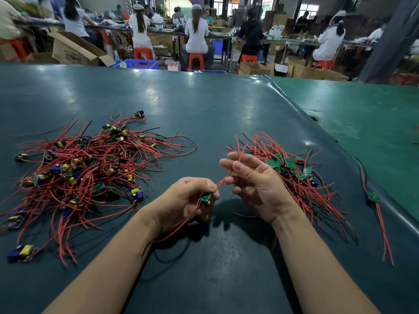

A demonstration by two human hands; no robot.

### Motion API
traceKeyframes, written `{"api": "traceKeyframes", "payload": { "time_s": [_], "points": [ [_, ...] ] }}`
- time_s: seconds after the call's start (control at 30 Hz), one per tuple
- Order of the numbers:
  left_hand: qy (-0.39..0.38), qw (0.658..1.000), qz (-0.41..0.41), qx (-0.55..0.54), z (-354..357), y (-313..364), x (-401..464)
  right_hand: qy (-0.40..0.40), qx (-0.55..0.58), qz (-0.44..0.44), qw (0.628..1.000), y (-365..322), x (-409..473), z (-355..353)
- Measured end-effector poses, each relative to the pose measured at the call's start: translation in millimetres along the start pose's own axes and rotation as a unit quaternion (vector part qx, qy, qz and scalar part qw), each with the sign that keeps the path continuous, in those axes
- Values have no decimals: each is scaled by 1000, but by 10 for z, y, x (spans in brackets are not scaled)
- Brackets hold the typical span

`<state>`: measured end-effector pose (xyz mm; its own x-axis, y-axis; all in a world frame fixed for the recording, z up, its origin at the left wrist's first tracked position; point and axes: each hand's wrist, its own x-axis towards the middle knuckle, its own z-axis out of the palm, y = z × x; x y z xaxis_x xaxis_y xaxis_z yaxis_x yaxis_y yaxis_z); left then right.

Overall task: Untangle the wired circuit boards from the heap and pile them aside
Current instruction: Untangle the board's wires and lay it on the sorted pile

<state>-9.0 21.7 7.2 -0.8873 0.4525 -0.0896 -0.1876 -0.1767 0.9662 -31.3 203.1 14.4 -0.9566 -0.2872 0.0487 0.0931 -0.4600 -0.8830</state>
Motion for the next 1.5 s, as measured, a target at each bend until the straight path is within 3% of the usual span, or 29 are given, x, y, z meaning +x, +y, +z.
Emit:
{"api": "traceKeyframes", "payload": {
  "time_s": [0.23, 0.4, 0.57, 0.83, 1.1, 1.33, 1.5],
  "points": [
    [-11, 1000, 18, 20, 10, -4, -15, 64, -135, -64, 987, 93, 27, 40],
    [-12, 999, 17, 29, 30, 4, -24, 116, -101, -49, 987, 72, 22, 69],
    [-26, 999, 8, 28, 43, 7, -39, 111, -46, -36, 992, 75, 57, 64],
    [-20, 999, 8, 25, 72, 32, -47, 139, -230, -115, 956, 153, 64, 10],
    [-30, 999, 7, 32, 88, 47, -67, 167, -217, -164, 948, 140, 71, 6],
    [-36, 999, 3, 28, 66, 41, -79, 183, -64, -120, 974, 57, 90, -31],
    [-24, 1000, 4, 19, 47, 16, -44, 206, -148, -158, 954, 106, 108, -29]
  ]
}}
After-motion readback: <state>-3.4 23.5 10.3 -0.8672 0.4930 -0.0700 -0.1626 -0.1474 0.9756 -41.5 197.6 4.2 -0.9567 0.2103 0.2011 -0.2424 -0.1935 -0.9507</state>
